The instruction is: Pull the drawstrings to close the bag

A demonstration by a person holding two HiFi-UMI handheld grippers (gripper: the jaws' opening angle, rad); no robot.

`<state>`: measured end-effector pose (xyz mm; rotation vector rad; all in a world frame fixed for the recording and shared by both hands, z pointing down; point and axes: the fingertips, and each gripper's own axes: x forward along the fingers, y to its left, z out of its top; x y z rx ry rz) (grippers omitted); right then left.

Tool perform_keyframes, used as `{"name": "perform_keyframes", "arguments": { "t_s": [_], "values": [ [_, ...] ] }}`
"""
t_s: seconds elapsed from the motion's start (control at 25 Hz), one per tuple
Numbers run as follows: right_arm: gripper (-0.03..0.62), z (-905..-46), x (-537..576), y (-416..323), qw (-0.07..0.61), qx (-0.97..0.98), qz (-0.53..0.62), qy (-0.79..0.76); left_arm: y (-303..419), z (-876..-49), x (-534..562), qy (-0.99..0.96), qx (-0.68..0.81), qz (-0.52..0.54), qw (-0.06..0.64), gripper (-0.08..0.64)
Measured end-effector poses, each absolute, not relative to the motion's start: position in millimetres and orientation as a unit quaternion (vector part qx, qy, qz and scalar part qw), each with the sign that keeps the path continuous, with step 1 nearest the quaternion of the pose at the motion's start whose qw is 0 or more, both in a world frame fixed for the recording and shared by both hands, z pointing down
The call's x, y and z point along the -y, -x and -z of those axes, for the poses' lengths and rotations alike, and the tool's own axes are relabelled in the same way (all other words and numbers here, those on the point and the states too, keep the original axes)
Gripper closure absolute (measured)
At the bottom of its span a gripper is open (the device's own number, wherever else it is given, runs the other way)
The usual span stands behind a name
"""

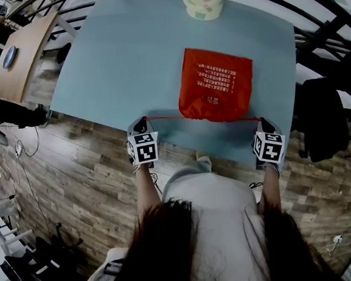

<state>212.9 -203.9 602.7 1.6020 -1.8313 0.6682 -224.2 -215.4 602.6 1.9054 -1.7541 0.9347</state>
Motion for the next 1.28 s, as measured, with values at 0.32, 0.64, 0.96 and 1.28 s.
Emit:
{"name": "perform_keyframes", "arguments": {
  "t_s": [0.32,0.64,0.96,1.28],
  "values": [
    [0.568,-599.8,203.4,-221.4,0.293,0.683,-0.260,-0.616,232.7,-601.1,213.5,-0.672,0.634,-0.328,0.196,0.545],
    [0.568,-596.9,204.7,-228.3,0.289,0.677,-0.262,-0.624,237.6,-600.7,212.5,-0.669,0.639,-0.322,0.202,0.545],
    [0.568,-598.3,206.3,-235.3,0.283,0.672,-0.265,-0.631,242.9,-602.3,210.9,-0.663,0.644,-0.321,0.205,0.545],
    [0.568,-595.6,207.6,-242.5,0.280,0.663,-0.265,-0.642,252.8,-604.5,209.4,-0.654,0.652,-0.321,0.211,0.545]
  ]
}}
